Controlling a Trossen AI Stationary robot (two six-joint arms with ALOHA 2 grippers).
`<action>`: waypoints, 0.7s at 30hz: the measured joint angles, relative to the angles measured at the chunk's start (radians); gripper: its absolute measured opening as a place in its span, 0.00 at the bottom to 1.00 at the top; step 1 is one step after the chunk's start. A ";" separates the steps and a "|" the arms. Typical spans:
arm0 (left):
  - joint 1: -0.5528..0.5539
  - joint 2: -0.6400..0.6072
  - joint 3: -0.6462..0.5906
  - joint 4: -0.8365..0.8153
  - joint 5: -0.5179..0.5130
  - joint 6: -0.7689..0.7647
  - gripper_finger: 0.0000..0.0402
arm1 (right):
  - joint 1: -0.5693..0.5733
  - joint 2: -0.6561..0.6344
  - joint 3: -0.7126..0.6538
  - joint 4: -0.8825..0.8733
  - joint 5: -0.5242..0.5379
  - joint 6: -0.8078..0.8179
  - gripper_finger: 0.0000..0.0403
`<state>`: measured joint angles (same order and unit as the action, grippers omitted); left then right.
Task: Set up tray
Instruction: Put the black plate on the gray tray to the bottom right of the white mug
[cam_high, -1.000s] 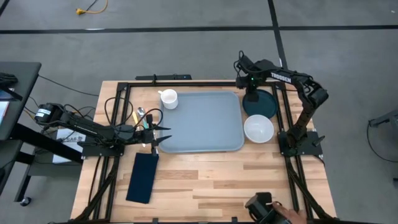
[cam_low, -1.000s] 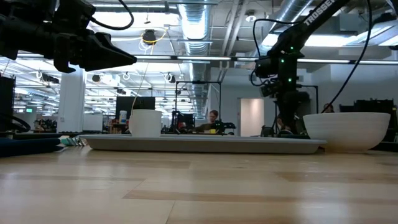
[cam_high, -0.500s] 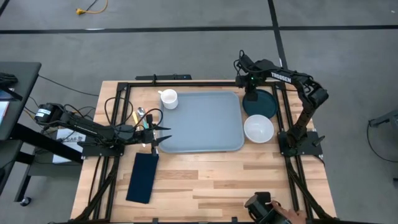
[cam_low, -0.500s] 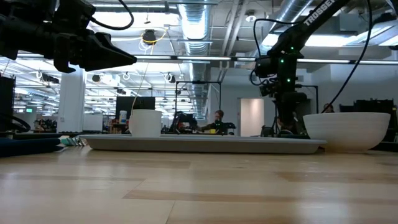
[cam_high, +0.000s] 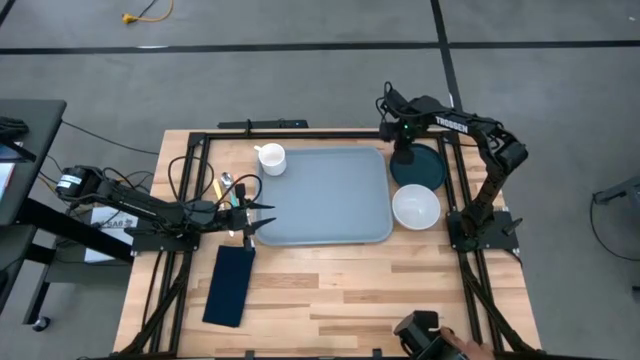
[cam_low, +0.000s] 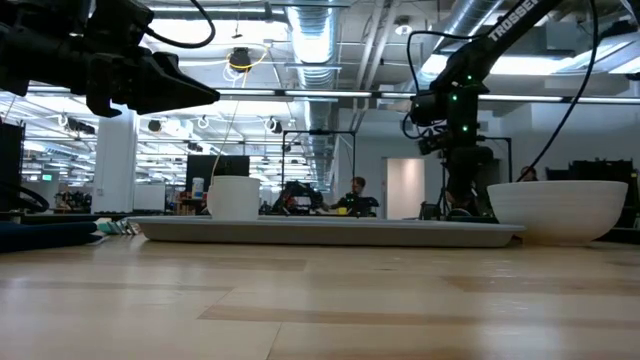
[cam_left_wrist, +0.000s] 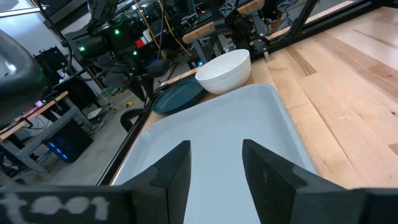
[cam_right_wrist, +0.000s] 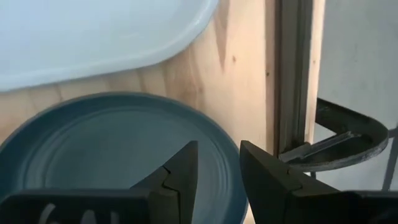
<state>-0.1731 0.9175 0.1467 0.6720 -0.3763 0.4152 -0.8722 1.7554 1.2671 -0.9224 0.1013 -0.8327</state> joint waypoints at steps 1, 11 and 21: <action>0.000 0.000 0.000 0.000 0.000 0.000 0.34 | 0.000 0.000 0.000 -0.003 0.000 -0.014 0.28; 0.000 0.000 0.000 0.000 0.000 0.000 0.34 | 0.000 0.001 -0.063 0.045 0.036 -0.118 0.28; 0.000 0.000 0.000 0.000 0.000 0.000 0.34 | 0.000 0.031 -0.062 0.098 0.033 -0.144 0.28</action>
<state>-0.1730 0.9176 0.1467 0.6720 -0.3763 0.4156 -0.8726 1.7860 1.2051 -0.8240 0.1343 -0.9764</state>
